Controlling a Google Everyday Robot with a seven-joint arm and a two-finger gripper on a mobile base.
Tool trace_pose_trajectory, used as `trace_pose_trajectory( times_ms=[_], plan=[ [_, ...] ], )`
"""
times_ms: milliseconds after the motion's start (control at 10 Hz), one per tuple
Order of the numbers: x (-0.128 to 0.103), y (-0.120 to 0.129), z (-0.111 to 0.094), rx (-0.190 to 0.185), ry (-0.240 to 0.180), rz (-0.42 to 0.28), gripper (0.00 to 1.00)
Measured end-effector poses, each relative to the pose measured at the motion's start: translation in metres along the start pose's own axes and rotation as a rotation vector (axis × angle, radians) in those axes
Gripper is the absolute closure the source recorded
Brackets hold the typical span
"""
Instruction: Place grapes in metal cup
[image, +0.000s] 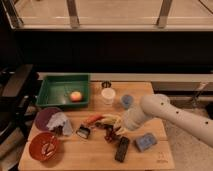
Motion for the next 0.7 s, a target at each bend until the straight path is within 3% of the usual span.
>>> trace_pose_trajectory(
  times_ms=[400,500,700],
  plan=[
    [0.013,-0.082,-0.059,0.101,0.089,-0.013,1.00],
    [0.012,-0.109,-0.068,0.107,0.101,-0.028,1.00],
    [0.013,-0.127,-0.076,0.113,0.110,-0.040,1.00]
  ],
)
